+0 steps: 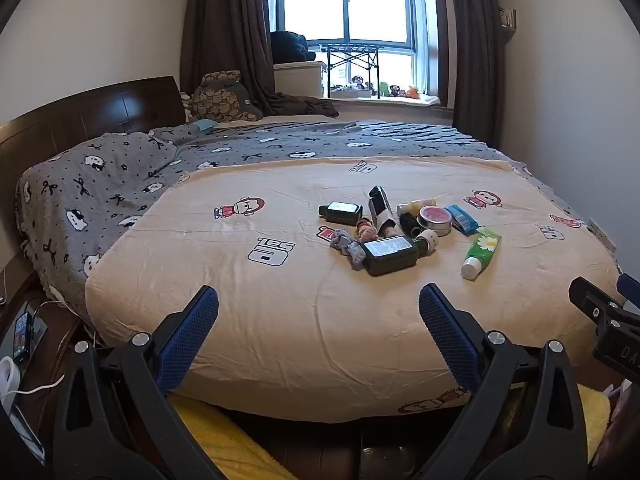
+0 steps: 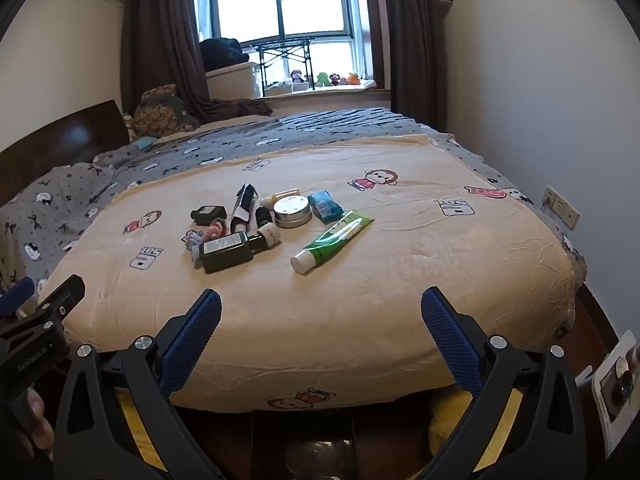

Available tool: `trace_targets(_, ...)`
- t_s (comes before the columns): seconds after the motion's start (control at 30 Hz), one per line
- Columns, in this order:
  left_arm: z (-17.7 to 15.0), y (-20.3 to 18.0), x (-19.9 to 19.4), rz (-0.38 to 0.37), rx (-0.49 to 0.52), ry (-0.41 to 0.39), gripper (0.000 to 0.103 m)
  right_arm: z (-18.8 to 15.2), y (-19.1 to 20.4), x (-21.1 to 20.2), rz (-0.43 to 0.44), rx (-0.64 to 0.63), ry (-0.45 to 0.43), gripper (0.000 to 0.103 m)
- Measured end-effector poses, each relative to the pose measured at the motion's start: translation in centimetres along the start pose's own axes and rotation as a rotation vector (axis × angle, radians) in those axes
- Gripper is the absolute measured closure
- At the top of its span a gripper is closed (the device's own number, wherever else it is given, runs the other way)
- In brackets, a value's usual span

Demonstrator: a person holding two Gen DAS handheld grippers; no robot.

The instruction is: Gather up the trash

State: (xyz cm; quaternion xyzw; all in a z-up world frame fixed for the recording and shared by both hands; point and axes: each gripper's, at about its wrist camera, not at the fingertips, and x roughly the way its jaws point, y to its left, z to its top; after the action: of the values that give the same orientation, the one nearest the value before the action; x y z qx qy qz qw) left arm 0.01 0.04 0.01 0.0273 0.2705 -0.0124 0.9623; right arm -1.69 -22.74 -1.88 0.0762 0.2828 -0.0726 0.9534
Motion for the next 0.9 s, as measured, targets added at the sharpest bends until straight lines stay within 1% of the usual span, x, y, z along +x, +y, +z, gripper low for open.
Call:
trace_targets(0.2, 0.0, -0.1, 0.1, -0.003, 0.006, -0.001, 0.008, 0.0, -0.5, -0.1, -0.013, 0.004, 0.0, 0.003)
trace_targets(0.3, 0.1, -0.2, 0.3, -0.003, 0.008, -0.002, 0.008, 0.0, 0.3, 0.0, -0.015, -0.006, -0.001, 0.003)
trace_targets(0.57, 0.0, -0.2, -0.1, -0.002, 0.001, -0.009, 0.008, 0.1, 0.7, -0.2, -0.01, -0.004, -0.004, 0.003)
trace_targets(0.7, 0.0, -0.2, -0.1, -0.002, 0.0, -0.01, 0.008, 0.0, 0.1, -0.1, -0.01, -0.006, -0.002, 0.003)
trace_targets(0.9, 0.4, -0.3, -0.4, -0.003, 0.001, -0.011, 0.008, 0.3, 0.6, -0.3, -0.013, -0.008, -0.004, 0.003)
